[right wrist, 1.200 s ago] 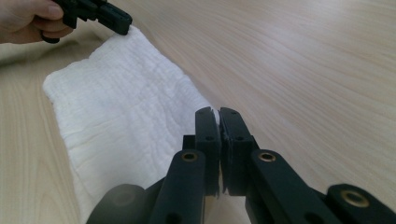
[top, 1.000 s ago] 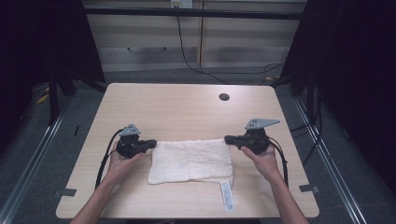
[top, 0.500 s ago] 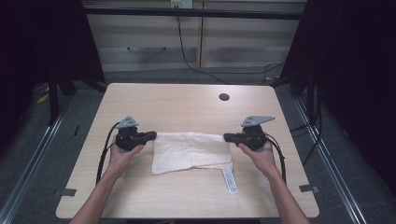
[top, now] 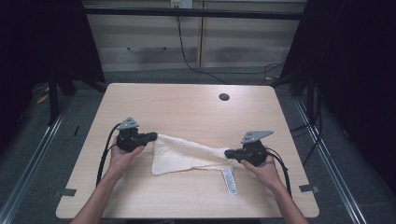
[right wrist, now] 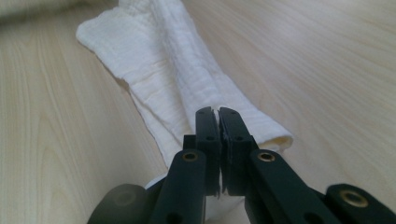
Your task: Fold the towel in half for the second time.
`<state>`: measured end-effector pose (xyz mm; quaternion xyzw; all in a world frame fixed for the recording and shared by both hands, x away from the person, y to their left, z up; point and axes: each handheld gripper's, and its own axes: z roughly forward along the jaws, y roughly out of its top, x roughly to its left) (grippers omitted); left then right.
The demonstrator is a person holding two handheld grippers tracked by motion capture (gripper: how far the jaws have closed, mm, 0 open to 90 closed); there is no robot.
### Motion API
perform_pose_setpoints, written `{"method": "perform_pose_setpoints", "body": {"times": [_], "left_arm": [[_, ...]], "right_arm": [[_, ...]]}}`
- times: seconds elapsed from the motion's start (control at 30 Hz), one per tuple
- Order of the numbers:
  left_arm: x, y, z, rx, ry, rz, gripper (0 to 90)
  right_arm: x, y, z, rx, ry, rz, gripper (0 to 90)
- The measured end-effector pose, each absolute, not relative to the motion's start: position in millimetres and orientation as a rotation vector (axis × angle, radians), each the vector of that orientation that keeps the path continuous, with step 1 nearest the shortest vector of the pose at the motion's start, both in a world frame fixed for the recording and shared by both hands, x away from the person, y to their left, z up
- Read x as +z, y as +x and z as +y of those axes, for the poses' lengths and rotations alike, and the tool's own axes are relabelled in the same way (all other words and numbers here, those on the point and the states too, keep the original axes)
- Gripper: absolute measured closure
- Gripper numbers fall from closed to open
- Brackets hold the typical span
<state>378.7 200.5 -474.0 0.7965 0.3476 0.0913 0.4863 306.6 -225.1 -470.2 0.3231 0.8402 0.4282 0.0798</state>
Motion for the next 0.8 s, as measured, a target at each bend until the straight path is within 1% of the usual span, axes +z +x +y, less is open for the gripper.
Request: {"method": "perform_pose_setpoints", "body": {"times": [0.13,0.43,0.63,0.8], "left_arm": [[-473,378,198,0.224,1.940,0.836,86.1],[-473,376,191,0.219,1.950,0.816,86.0],[-471,376,182,0.219,1.963,0.795,86.0],[-457,378,172,0.235,1.963,0.756,85.9]], "right_arm": [[-474,303,-222,1.253,0.950,2.550,88.0],[-496,298,-214,1.177,0.957,2.660,88.0],[-499,301,-212,1.181,1.008,2.682,88.4],[-497,301,-211,1.150,1.040,2.692,88.7]]}}
